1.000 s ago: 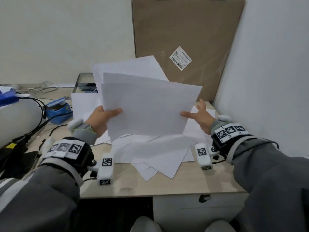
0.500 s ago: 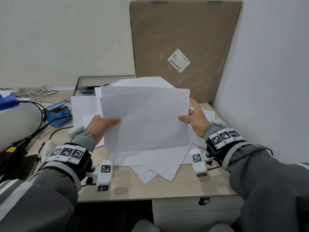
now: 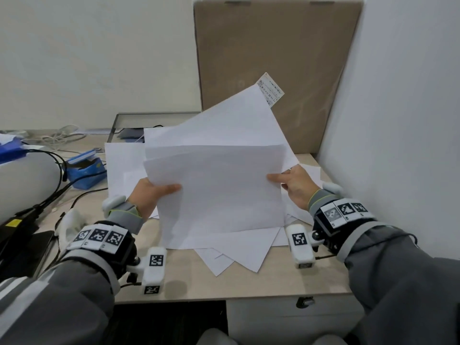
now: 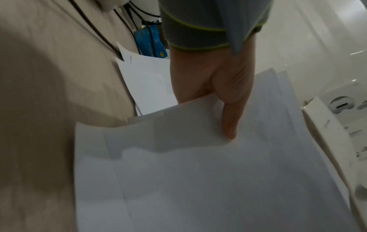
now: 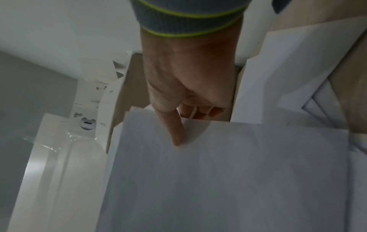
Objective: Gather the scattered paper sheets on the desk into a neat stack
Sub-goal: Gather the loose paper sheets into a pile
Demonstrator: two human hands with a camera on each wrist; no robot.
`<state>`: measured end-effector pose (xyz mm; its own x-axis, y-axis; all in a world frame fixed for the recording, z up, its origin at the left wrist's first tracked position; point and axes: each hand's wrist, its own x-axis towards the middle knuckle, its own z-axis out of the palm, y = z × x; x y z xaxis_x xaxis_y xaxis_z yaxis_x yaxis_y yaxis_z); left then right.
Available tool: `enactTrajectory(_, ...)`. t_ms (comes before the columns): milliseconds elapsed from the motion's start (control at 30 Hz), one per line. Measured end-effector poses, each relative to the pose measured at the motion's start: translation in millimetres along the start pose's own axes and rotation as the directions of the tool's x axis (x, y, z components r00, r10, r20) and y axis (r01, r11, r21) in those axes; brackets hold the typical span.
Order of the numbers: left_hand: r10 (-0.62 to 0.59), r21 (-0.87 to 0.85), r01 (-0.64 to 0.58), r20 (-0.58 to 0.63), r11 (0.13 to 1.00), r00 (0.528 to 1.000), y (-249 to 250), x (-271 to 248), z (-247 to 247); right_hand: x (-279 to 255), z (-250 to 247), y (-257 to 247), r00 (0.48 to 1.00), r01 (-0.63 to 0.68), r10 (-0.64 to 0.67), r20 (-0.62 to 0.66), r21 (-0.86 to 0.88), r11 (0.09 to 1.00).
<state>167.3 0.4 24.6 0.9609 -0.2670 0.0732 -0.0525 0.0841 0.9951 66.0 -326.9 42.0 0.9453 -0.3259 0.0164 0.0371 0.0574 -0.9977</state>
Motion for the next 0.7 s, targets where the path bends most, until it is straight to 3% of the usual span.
enactTrajectory(267, 0.075, -0.005, -0.075, 0.011, 0.997, 0.997, 20.1, 3.1, 1.8, 12.2, -8.1, -15.6, 0.998, -0.004, 0.015, -0.069, 0.151, 0.988)
enactTrajectory(467, -0.001, -0.079, 0.009, 0.099, 0.997, 0.995, 9.4, -7.6, -0.7, 1.9, -14.7, -2.3, 1.000, 0.000, 0.000, -0.002, 0.068, 0.998)
enactTrajectory(700, -0.033, -0.075, 0.039, 0.080, 0.996, 0.996, 3.3, -13.1, 0.8, -8.9, -14.1, 11.9, 0.999, -0.026, 0.020, 0.039, 0.162, 0.986)
